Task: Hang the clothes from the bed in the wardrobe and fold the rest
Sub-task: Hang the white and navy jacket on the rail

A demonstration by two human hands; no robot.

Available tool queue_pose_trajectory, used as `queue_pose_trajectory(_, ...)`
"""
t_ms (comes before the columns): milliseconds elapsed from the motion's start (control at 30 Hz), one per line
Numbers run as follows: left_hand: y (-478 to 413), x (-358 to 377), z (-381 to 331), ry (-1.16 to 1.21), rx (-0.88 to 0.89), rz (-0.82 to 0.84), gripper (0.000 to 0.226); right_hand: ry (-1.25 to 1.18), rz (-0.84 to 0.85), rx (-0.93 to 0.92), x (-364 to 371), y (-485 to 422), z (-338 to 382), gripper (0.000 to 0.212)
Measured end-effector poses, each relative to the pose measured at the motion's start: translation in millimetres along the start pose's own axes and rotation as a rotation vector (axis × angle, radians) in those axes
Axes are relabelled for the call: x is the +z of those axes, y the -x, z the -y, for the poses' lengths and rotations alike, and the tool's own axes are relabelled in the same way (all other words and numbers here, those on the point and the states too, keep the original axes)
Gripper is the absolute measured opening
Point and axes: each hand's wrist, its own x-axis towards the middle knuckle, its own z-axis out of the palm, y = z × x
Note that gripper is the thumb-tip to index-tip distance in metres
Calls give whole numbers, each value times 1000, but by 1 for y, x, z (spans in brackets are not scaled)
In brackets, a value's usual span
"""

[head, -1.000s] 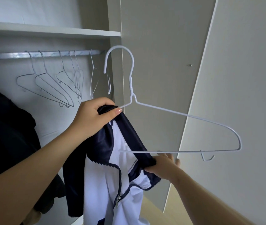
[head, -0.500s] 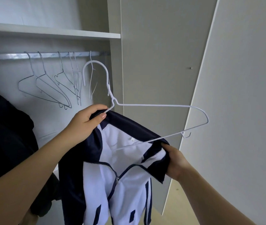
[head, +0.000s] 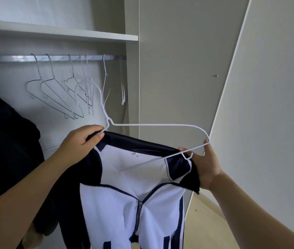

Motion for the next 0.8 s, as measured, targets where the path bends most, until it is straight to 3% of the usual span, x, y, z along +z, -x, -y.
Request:
queue_pose_trajectory(100, 4, 2, 6, -92, 8, 42, 21, 104, -9, 46, 2, 0, 4, 86)
queue_pose_trajectory(200, 6, 8, 0, -102, 11, 75, 28, 189, -33, 76, 13, 2, 1, 55)
queue_pose_trajectory(267, 8, 18, -9, -7, -28, 74, 32, 203, -100, 66, 23, -1, -5, 33)
queue_pose_trajectory(333, 9, 28, -17, 159, -102, 27, 22, 194, -137, 36, 29, -6, -11, 34)
queue_pose_trajectory(400, 11, 34, -18, 269, -179, -3, 34, 219, -179, 8, 29, -10, -13, 33)
queue_pose_trajectory(467, 11, 32, -16, 306, -213, 12, 31, 317, -202, -27, 28, -11, -12, 26)
queue_pose_trajectory(567, 8, 21, -12, 320, -194, 99, 26, 457, -213, -77, 26, -11, -6, 14)
queue_pose_trajectory(667, 4, 12, -8, 330, -221, 242, 23, 508, -143, -49, 19, -7, 2, 14)
queue_pose_trajectory(800, 5, 12, -4, 155, -220, 433, 29, 802, -231, -163, 12, -4, 4, 14)
